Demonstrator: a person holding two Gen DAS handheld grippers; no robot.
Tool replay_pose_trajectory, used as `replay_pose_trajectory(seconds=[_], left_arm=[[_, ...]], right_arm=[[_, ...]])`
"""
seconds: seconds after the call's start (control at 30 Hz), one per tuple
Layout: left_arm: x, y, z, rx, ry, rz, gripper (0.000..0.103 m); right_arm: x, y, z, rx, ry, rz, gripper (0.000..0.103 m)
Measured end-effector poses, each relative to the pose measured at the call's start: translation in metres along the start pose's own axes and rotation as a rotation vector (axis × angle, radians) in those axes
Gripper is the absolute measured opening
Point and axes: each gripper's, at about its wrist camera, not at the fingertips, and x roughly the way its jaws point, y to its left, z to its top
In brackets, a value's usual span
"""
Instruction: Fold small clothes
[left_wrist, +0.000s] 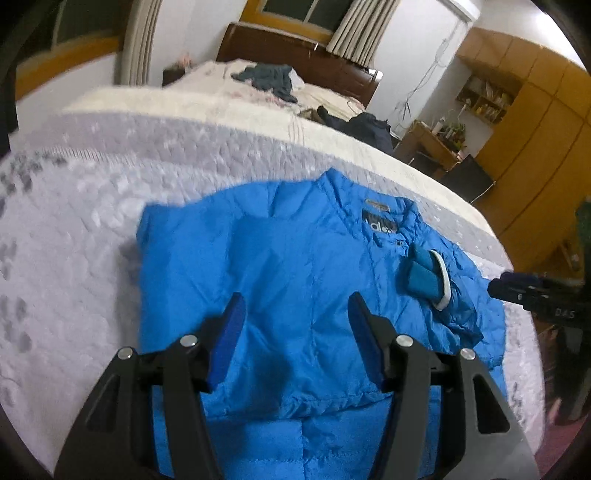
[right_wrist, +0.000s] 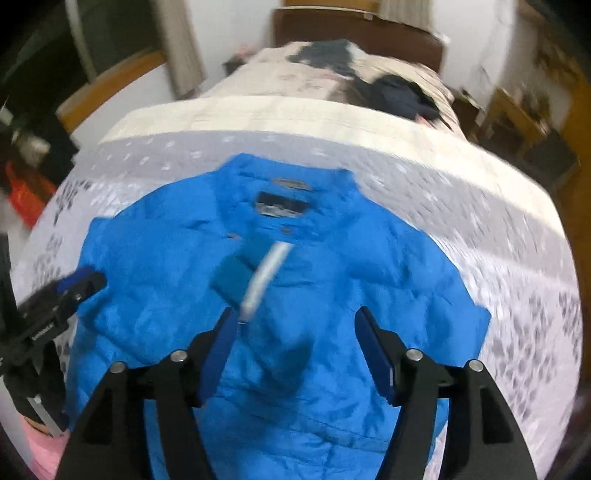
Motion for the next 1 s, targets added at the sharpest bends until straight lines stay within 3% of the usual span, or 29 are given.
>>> replay_pose_trajectory(seconds=[0.1, 0.33, 0.4, 0.5, 0.8, 0.97, 1.0], left_arm=[[0.001, -0.005, -0.002, 0.02, 0.014, 0.01, 0.06], [0.029, 0.004, -0.009, 0.017, 0.075, 0.026, 0.06], [0.032, 0.005, -0.01, 0.025, 0.075, 0.028, 0.06], [0.032, 0.005, -0.011, 0.027, 0.072, 0.029, 0.06], [0.032, 0.005, -0.013, 0.031, 0.064, 0.039, 0.061], [0.033, 0.006, -0.013, 0.024, 0.062, 0.034, 0.061], [0.032, 0.006, -0.013, 0.023, 0.063, 0.033, 0.061]], right_arm=[[0.025, 0.031, 0.009, -0.07, 0.059, -0.009, 0.067], [0.082, 0.045, 0.01, -0.116, 0.144, -0.179, 0.067], [0.086, 0.039, 0.007, -0.106, 0.139, -0.192, 0.049], [0.075, 0.021, 0.007, -0.026, 0.133, -0.117, 0.036], [0.017, -0.057, -0.017, 0.219, 0.075, 0.133, 0.03], [0.004, -0.108, -0.043, 0.313, 0.066, 0.207, 0.035], [0.006, -0.117, -0.047, 0.332, 0.064, 0.229, 0.048]])
